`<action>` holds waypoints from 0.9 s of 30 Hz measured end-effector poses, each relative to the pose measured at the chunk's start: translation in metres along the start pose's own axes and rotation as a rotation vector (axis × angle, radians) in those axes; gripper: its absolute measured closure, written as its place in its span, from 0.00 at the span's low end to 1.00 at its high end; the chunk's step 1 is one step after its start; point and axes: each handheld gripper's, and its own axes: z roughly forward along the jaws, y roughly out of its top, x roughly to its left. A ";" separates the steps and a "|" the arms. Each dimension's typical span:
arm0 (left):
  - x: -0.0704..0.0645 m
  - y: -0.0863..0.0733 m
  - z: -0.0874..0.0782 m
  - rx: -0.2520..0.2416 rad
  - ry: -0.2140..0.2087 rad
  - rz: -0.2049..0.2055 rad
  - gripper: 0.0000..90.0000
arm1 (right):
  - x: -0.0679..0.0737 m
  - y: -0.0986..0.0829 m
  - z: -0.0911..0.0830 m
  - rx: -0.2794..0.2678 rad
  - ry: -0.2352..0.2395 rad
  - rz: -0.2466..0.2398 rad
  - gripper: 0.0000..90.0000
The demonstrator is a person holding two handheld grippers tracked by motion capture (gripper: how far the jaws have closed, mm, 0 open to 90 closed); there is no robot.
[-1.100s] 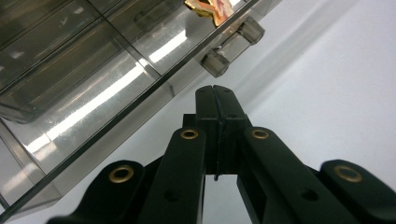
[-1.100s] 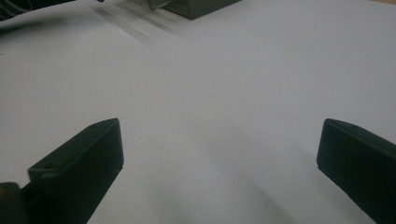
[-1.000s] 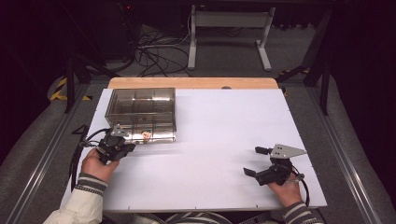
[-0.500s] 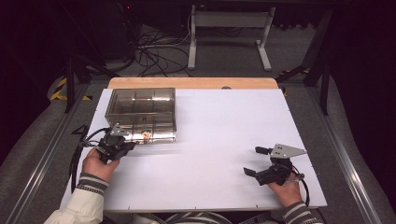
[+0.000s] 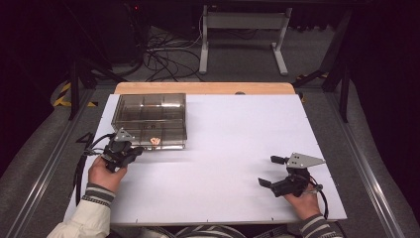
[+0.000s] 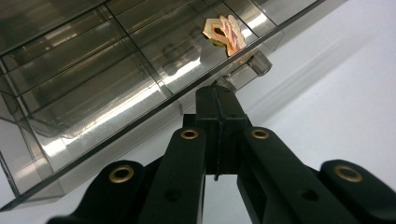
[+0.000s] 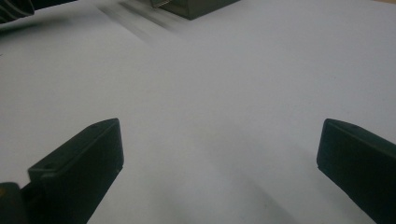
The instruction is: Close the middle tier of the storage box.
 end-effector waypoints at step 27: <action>0.013 0.008 0.019 -0.133 0.041 -0.094 1.00 | 0.000 0.000 0.000 0.003 -0.002 0.000 0.01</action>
